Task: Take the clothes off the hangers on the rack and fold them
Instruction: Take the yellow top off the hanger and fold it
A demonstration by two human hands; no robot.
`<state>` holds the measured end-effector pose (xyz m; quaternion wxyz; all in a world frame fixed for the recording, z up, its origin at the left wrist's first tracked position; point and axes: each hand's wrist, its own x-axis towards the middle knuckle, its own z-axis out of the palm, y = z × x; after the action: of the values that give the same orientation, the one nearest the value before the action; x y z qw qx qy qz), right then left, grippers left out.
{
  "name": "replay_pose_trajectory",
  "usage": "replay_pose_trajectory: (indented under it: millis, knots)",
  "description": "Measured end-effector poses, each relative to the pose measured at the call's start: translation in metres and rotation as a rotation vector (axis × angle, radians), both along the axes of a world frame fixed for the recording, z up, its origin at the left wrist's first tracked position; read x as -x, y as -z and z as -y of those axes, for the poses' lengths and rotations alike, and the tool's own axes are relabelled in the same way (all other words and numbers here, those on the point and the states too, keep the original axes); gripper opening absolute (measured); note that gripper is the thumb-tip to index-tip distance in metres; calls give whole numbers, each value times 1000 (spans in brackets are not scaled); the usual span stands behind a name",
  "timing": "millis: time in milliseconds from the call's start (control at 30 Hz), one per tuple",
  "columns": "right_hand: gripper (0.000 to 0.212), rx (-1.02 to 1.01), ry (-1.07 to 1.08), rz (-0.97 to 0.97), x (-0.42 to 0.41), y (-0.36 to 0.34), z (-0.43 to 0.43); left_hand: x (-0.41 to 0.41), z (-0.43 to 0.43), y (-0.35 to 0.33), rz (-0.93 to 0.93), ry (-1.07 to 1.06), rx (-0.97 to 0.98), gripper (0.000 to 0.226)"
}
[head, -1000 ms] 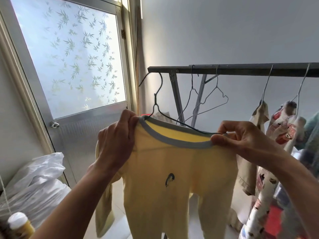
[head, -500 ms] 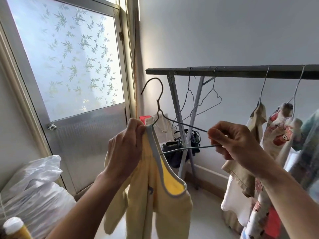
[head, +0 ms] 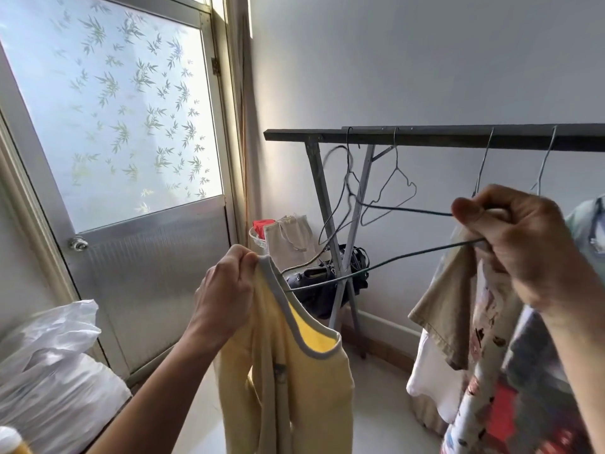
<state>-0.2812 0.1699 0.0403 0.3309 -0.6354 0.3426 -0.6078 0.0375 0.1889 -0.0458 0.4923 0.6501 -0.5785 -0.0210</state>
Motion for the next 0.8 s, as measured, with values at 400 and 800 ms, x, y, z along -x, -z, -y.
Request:
replay_pose_trajectory:
  millis: [400,800]
  knots:
    - [25,355,976,-549,17,-30,27,15,13,-1,-476,219,-140,34]
    - [15,82,929,-992,-8,1,89,25,11,-5,-605,290,-164,30]
